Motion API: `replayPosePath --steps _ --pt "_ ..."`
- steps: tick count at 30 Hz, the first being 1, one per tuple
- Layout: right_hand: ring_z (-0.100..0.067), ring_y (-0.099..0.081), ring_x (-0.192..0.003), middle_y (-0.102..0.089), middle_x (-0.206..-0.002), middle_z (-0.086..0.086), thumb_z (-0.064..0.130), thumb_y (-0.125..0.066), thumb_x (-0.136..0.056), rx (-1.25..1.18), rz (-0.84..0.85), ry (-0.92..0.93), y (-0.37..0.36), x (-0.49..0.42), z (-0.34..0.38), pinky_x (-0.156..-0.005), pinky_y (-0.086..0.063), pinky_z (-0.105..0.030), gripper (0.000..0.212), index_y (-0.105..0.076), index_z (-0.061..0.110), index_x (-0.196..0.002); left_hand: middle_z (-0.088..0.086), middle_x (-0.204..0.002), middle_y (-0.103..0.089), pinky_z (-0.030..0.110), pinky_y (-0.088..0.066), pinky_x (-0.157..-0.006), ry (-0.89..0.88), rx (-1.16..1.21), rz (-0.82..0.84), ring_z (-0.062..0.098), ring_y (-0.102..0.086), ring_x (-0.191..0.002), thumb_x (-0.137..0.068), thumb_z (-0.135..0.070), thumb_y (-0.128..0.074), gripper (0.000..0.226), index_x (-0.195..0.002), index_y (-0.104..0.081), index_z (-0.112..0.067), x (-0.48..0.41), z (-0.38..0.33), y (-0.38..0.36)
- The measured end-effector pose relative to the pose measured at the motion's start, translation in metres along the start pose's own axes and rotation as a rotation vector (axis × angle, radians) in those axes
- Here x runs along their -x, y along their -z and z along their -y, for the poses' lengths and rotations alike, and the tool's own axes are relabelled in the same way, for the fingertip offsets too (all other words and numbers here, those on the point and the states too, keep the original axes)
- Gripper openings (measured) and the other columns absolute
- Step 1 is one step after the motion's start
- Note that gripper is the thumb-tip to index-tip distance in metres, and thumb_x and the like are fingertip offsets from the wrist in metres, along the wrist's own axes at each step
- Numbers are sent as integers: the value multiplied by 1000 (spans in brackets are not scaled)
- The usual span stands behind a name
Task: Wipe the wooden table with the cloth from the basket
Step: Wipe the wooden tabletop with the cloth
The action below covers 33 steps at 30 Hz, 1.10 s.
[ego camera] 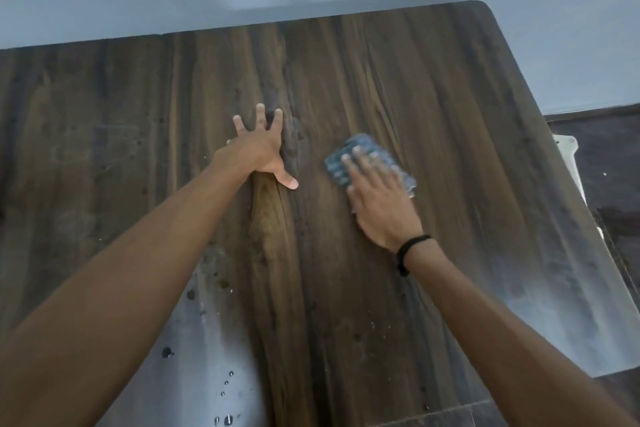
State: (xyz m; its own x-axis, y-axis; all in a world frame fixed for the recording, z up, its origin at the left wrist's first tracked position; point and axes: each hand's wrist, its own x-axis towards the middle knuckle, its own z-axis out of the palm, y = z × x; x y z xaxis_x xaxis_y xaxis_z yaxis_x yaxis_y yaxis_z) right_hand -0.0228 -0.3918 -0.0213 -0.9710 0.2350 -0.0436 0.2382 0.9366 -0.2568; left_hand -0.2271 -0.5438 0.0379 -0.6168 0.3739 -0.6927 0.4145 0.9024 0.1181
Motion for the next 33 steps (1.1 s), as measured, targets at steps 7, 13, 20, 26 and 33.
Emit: replayPosePath --steps 7,13,20,26,33 --pt "-22 -13 -153 -15 -167 2 31 -29 -106 -50 -14 -148 4 23 1 -124 -8 -45 53 -23 26 -158 2 -160 33 65 -12 -117 50 42 -60 45 22 -146 -57 -55 -90 151 -155 22 -28 24 9 -17" --pt "-22 -16 -153 -17 -166 4 35 -25 -105 -68 -68 -209 6 55 -27 -123 -14 -47 53 -24 28 -158 -1 -158 38 64 -16 -117 67 19 -6 46 23 -145 -56 -54 -91 154 -152 27 -28 36 -2 -46" --pt "-22 -17 -153 -19 -166 3 32 -29 -105 -59 -51 -127 7 77 -37 -123 -17 -51 53 -27 27 -157 -2 -158 37 62 -17 -117 78 14 -13 46 23 -145 -56 -55 -90 154 -152 27 -28 39 -2 -42" --pt "-14 -9 -154 -12 -167 9 37 -24 -108 -33 42 156 3 104 -32 -125 -8 -44 51 -21 32 -159 -1 -158 37 62 -14 -118 99 0 -8 45 22 -146 -56 -54 -90 154 -152 27 -28 37 -5 -41" --pt "-17 -12 -153 -15 -166 5 33 -31 -105 -16 61 281 -5 136 -19 -125 -9 -46 53 -24 28 -158 -1 -159 35 64 -15 -117 112 2 -18 45 21 -146 -54 -57 -90 155 -153 25 -29 41 -7 -41"
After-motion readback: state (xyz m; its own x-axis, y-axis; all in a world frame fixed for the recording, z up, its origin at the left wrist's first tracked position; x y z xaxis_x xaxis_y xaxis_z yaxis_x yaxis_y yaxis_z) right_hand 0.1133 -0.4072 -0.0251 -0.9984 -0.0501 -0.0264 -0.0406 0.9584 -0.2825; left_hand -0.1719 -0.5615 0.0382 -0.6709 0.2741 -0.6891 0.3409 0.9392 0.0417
